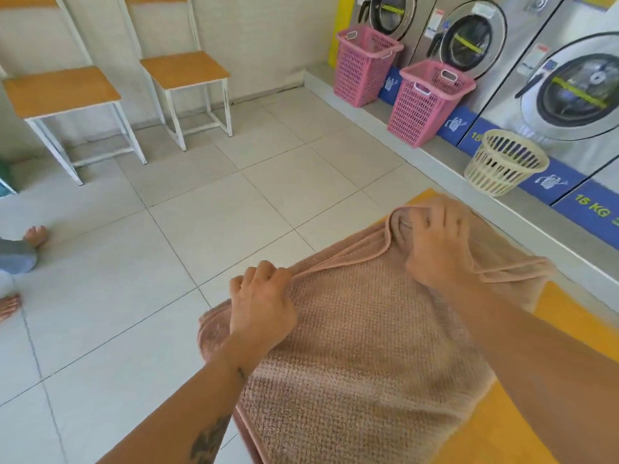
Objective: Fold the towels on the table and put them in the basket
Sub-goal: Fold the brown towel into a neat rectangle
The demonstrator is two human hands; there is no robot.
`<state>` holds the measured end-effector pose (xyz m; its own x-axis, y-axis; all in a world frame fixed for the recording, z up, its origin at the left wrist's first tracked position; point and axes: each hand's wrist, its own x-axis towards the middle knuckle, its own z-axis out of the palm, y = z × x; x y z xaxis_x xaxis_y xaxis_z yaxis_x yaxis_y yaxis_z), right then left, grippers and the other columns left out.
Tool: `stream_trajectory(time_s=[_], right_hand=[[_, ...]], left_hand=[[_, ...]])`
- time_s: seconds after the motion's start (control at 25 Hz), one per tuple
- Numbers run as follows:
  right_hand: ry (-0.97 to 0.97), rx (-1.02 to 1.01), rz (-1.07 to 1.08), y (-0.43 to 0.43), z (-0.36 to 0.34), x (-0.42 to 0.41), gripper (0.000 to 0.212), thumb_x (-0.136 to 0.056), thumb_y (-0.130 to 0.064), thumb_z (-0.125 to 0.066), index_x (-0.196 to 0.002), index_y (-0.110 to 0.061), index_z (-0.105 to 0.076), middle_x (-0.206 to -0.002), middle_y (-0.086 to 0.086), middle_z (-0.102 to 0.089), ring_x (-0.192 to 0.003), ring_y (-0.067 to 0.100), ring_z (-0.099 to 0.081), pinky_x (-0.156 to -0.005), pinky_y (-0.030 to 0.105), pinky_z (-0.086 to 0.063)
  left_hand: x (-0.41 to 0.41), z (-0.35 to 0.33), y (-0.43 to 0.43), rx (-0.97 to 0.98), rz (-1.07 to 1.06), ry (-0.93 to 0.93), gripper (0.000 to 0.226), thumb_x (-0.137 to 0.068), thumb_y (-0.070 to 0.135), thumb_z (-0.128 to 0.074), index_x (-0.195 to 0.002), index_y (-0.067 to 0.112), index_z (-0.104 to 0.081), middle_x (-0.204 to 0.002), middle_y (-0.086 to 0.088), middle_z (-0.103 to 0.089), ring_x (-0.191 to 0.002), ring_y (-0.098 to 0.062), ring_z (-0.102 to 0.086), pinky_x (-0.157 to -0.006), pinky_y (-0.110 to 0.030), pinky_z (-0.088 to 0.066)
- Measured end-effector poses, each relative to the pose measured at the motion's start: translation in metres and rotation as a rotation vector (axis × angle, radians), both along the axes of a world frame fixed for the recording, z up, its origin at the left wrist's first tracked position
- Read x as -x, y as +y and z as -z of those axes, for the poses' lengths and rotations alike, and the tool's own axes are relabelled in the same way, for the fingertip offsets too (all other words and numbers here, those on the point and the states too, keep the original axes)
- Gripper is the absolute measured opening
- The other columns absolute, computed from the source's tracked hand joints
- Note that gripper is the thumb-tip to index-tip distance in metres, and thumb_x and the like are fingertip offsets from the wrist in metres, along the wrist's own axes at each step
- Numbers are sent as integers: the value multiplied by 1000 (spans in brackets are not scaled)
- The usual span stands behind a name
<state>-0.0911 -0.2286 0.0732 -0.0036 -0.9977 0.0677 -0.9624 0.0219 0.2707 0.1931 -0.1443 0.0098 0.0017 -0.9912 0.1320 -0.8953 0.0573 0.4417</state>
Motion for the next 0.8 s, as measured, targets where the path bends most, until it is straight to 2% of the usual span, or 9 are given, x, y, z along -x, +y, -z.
stream_trajectory(time_s=[0.04, 0.12, 0.24, 0.32, 0.4, 0.52, 0.6, 0.72, 0.8], right_hand=[[-34, -42, -24, 16, 6, 5, 71, -68, -24, -71, -133, -17, -43, -132, 17, -42, -122, 39, -40, -98, 52, -37], [-200, -270, 13, 51, 20, 28, 62, -79, -25, -62, -138, -22, -42, -135, 9, -40, -127, 36, -39, -100, 50, -40], [-386, -619, 237, 101, 40, 73, 73, -85, -25, -51, -152, -37, -23, -158, -2, -14, -144, 36, -20, -110, 53, -35], [-413, -661, 312, 131, 44, 89, 80, -86, -25, -50, -153, -45, -11, -163, -5, 2, -149, 34, -7, -113, 55, -30], [-441, -691, 304, 152, 42, 90, 79, -88, -27, -49, -154, -45, -7, -164, -5, 6, -149, 35, -4, -114, 55, -29], [-511, -750, 286, 183, 31, 87, 78, -90, -29, -49, -155, -42, -6, -163, -3, 9, -149, 39, 1, -116, 55, -26], [-536, -803, 259, 206, 23, 87, 78, -91, -29, -47, -156, -40, -6, -164, -1, 11, -150, 40, 3, -116, 55, -25], [-570, -899, 169, 240, 17, 88, 73, -89, -30, -47, -155, -36, -16, -162, 1, -4, -147, 39, -16, -109, 48, -36], [-703, -891, 152, 261, 15, 99, 60, -90, -27, -50, -148, -29, -37, -154, 3, -29, -136, 34, -39, -104, 46, -43]], left_hand=[[23, -5, 4, -13, 76, 8, 32, -79, 12, -56, -109, 22, -65, -106, 1, -55, -100, -24, -53, -97, -49, -39], [72, -7, 18, -170, 181, -11, 39, -90, 29, -52, -128, 29, -53, -128, 1, -47, -122, -23, -44, -111, -50, -28], [121, 12, 46, -420, 274, -94, 63, -91, 53, -48, -148, 38, -25, -156, -2, -16, -146, -28, -14, -119, -60, 0], [131, 22, 59, -433, 309, -208, 73, -89, 55, -50, -152, 38, -16, -161, -3, -3, -149, -30, -2, -117, -64, 5], [128, 23, 64, -416, 334, -285, 74, -89, 48, -52, -152, 39, -15, -162, -3, -1, -150, -28, 1, -117, -65, 4], [124, 13, 68, -462, 359, -358, 77, -82, 34, -58, -150, 39, -21, -162, -1, -6, -150, -25, -3, -117, -64, 2], [129, 3, 76, -515, 353, -408, 71, -81, 33, -57, -147, 36, -29, -160, 0, -15, -148, -25, -13, -117, -64, -1], [149, -21, 89, -596, 257, -470, 47, -81, 41, -54, -126, 29, -54, -140, 2, -42, -124, -26, -46, -111, -60, -18], [173, -36, 99, -591, 201, -456, 38, -78, 35, -54, -114, 25, -58, -116, 2, -52, -105, -25, -55, -104, -56, -28]])
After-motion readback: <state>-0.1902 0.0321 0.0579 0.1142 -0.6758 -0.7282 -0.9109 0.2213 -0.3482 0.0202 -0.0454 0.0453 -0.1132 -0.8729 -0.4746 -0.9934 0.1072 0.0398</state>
